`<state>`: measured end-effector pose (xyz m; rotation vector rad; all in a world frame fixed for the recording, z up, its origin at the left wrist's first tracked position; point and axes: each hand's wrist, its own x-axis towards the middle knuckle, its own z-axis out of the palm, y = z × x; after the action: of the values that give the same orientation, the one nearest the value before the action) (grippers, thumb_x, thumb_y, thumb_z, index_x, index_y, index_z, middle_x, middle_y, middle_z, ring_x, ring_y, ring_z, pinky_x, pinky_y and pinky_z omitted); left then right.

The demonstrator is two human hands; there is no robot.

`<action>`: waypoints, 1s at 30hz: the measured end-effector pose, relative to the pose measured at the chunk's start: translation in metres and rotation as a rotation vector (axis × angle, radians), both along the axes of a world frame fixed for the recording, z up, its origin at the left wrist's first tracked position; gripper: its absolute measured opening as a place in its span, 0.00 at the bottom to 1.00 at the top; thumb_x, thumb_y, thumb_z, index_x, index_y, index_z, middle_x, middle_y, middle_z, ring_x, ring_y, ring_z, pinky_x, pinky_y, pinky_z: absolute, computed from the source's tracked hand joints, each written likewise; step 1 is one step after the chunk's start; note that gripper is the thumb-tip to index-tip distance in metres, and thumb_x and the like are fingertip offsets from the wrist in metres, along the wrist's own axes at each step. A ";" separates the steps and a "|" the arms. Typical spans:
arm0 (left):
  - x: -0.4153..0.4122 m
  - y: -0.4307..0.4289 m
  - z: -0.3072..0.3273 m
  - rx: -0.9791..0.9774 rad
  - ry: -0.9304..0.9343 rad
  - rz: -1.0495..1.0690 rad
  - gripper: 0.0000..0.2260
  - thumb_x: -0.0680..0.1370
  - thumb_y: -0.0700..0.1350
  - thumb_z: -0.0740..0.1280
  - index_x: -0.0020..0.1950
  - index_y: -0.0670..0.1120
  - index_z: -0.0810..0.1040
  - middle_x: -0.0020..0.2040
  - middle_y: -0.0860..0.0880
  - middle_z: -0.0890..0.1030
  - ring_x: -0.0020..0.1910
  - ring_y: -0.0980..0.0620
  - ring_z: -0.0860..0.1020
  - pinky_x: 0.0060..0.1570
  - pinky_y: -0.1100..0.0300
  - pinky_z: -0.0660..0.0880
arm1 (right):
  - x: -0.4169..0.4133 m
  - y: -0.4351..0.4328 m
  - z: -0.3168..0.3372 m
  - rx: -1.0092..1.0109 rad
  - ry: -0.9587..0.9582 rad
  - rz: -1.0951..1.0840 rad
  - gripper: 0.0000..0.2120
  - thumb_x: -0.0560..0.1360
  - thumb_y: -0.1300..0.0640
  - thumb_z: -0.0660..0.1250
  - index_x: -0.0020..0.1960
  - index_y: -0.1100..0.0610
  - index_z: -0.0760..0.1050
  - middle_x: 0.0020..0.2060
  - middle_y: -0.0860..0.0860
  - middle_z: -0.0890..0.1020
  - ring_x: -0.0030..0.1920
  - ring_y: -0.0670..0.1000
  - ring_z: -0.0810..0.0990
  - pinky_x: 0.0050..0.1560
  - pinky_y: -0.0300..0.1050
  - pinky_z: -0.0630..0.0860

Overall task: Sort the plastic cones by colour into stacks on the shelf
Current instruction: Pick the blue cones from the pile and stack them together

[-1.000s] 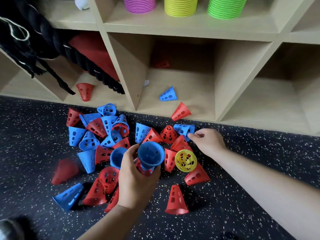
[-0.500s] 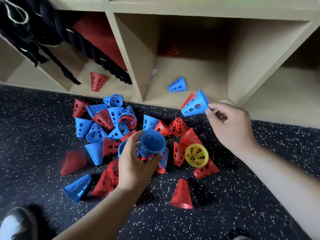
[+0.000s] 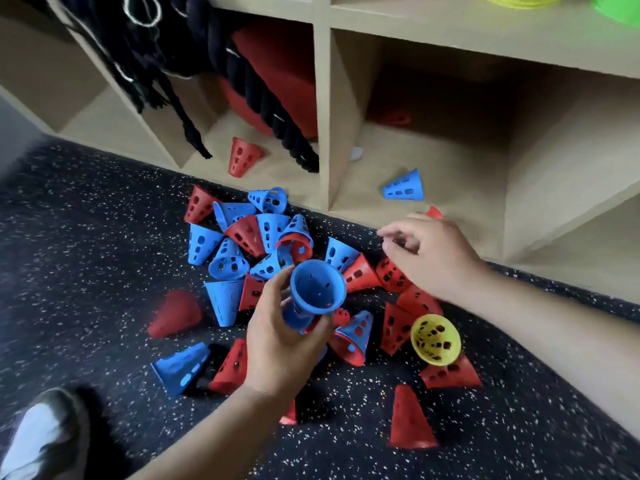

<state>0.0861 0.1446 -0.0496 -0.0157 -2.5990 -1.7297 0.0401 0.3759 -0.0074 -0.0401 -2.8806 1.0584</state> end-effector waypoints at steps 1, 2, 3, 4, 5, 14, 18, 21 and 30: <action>-0.002 -0.004 -0.001 0.016 0.000 0.020 0.28 0.68 0.43 0.80 0.64 0.57 0.74 0.57 0.61 0.81 0.56 0.60 0.81 0.57 0.56 0.79 | -0.016 0.000 -0.005 0.060 -0.086 -0.015 0.09 0.76 0.56 0.70 0.55 0.52 0.83 0.46 0.42 0.83 0.40 0.39 0.77 0.42 0.20 0.65; -0.003 -0.008 -0.003 0.021 0.001 0.037 0.27 0.69 0.44 0.80 0.63 0.58 0.74 0.57 0.61 0.81 0.56 0.58 0.81 0.57 0.55 0.79 | -0.031 -0.002 -0.010 0.100 -0.167 -0.020 0.10 0.76 0.54 0.70 0.57 0.51 0.82 0.49 0.43 0.84 0.42 0.39 0.77 0.42 0.19 0.63; -0.005 -0.011 -0.005 0.015 0.005 0.048 0.27 0.69 0.44 0.80 0.63 0.59 0.74 0.58 0.60 0.80 0.56 0.57 0.81 0.57 0.53 0.79 | -0.044 -0.007 -0.016 0.113 -0.244 -0.020 0.12 0.77 0.51 0.70 0.59 0.50 0.81 0.51 0.44 0.84 0.43 0.42 0.78 0.42 0.20 0.63; -0.007 -0.015 -0.007 0.002 0.012 0.056 0.27 0.69 0.44 0.80 0.63 0.59 0.73 0.59 0.59 0.80 0.57 0.55 0.81 0.57 0.52 0.79 | -0.055 -0.012 -0.024 0.109 -0.308 -0.016 0.14 0.76 0.49 0.70 0.60 0.50 0.80 0.52 0.44 0.83 0.45 0.44 0.79 0.44 0.24 0.66; -0.008 -0.018 -0.009 -0.011 0.015 0.064 0.27 0.69 0.45 0.80 0.64 0.60 0.73 0.59 0.59 0.79 0.58 0.55 0.80 0.56 0.50 0.79 | -0.063 -0.017 -0.032 0.107 -0.358 -0.006 0.16 0.76 0.48 0.71 0.61 0.51 0.80 0.53 0.46 0.83 0.49 0.46 0.80 0.48 0.31 0.70; -0.022 -0.038 -0.014 -0.041 0.011 0.121 0.26 0.70 0.45 0.78 0.65 0.57 0.74 0.58 0.61 0.79 0.59 0.58 0.78 0.58 0.58 0.77 | -0.056 -0.039 -0.065 0.258 -0.355 -0.055 0.07 0.77 0.55 0.68 0.42 0.56 0.79 0.37 0.49 0.80 0.41 0.54 0.78 0.40 0.44 0.72; -0.027 -0.040 -0.009 -0.069 0.038 0.115 0.25 0.70 0.43 0.78 0.63 0.56 0.74 0.57 0.61 0.78 0.57 0.62 0.77 0.52 0.73 0.71 | -0.031 -0.039 -0.014 0.113 0.027 0.014 0.05 0.76 0.57 0.71 0.42 0.56 0.78 0.31 0.43 0.72 0.34 0.42 0.73 0.35 0.30 0.64; -0.030 -0.042 -0.008 -0.061 0.057 0.103 0.26 0.70 0.41 0.78 0.62 0.59 0.73 0.57 0.62 0.78 0.58 0.62 0.76 0.53 0.73 0.71 | -0.017 -0.053 0.028 0.124 0.317 0.166 0.03 0.76 0.59 0.71 0.44 0.58 0.79 0.38 0.45 0.76 0.36 0.40 0.72 0.40 0.28 0.64; -0.041 -0.052 0.005 0.041 0.129 0.117 0.27 0.70 0.39 0.78 0.65 0.52 0.73 0.59 0.58 0.78 0.61 0.56 0.78 0.56 0.68 0.74 | -0.034 -0.088 0.048 0.004 0.162 0.405 0.11 0.76 0.50 0.68 0.55 0.53 0.82 0.45 0.41 0.77 0.41 0.43 0.77 0.41 0.28 0.68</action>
<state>0.0453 0.0921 -0.0446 0.0243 -2.4220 -1.6830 0.0059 0.2877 0.0401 0.6233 -2.8045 1.0492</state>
